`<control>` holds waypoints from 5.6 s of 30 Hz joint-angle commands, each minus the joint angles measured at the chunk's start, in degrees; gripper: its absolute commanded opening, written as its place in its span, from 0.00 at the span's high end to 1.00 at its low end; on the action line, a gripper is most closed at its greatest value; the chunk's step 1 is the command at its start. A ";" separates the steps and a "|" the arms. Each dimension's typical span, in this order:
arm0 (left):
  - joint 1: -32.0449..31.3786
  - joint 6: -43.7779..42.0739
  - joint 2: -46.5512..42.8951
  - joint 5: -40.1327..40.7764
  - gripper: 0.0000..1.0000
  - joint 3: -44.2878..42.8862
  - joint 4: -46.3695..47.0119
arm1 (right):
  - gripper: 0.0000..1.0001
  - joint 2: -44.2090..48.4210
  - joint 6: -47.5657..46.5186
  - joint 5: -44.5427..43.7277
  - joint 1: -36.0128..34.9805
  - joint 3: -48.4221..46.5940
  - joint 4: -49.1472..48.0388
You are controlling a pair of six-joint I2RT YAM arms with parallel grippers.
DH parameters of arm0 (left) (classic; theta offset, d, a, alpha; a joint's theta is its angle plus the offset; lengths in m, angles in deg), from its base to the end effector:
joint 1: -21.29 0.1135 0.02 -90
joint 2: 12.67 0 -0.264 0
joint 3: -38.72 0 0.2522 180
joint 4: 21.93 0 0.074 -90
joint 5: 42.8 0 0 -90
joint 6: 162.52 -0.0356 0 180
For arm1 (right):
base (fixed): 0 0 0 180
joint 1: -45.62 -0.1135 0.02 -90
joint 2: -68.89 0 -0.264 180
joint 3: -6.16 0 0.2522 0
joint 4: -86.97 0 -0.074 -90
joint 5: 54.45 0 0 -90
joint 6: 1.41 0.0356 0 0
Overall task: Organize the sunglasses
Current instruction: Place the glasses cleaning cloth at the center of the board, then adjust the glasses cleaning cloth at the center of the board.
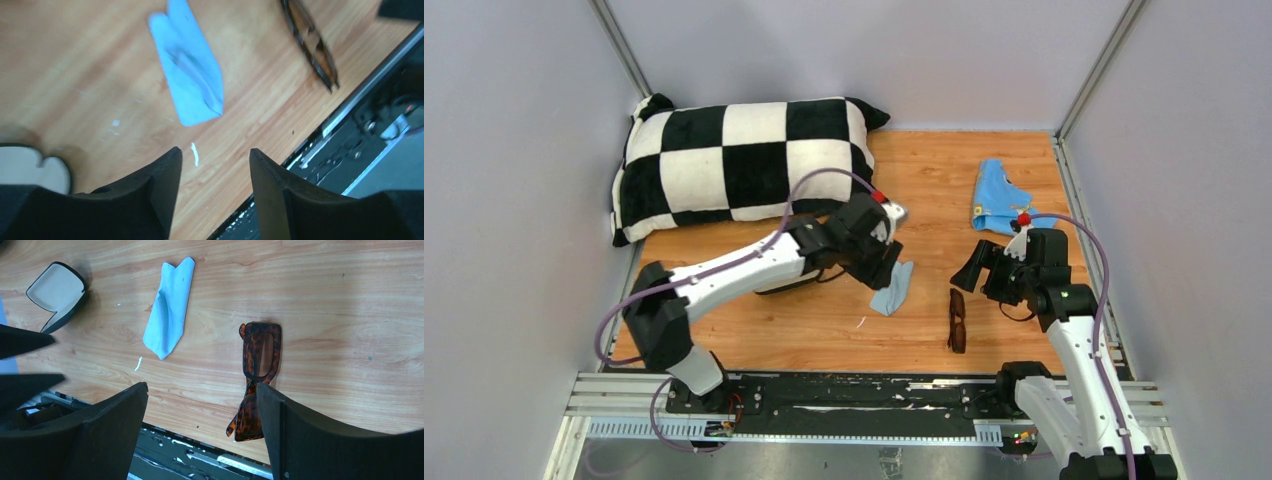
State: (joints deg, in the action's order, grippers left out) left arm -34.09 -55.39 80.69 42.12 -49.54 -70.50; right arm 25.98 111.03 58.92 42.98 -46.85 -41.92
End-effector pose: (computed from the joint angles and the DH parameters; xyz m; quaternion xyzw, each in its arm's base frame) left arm 0.1971 -0.2911 0.2664 0.3240 0.8923 -0.2181 0.2262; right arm 0.1546 0.0213 0.2675 0.0705 0.8923 0.2681 0.3563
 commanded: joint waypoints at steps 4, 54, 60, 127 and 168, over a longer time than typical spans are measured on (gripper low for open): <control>6.77 8.33 -5.90 -2.73 0.50 6.40 5.14 | 0.17 0.87 2.42 4.01 -2.16 0.56 -3.05; 2.48 31.63 9.52 1.18 0.87 20.97 29.20 | 0.19 -8.46 4.36 -11.47 -23.53 -2.75 -5.95; 2.46 32.00 7.43 1.92 1.00 21.36 29.29 | 0.27 -12.89 9.16 -15.22 -27.87 -2.18 -11.37; 12.22 27.39 0.00 -5.23 1.00 18.48 28.02 | 1.00 -32.15 11.30 -32.15 -37.60 -16.67 -15.10; 2.81 40.17 -9.00 3.33 0.55 37.28 25.83 | 0.55 -21.48 33.21 -30.65 -44.09 8.23 -12.31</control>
State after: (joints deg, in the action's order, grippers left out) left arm -30.33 -16.81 70.61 44.37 -13.39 -48.84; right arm 6.24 141.13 31.38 0.19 -39.94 -55.41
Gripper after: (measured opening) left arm 0.464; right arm 0.450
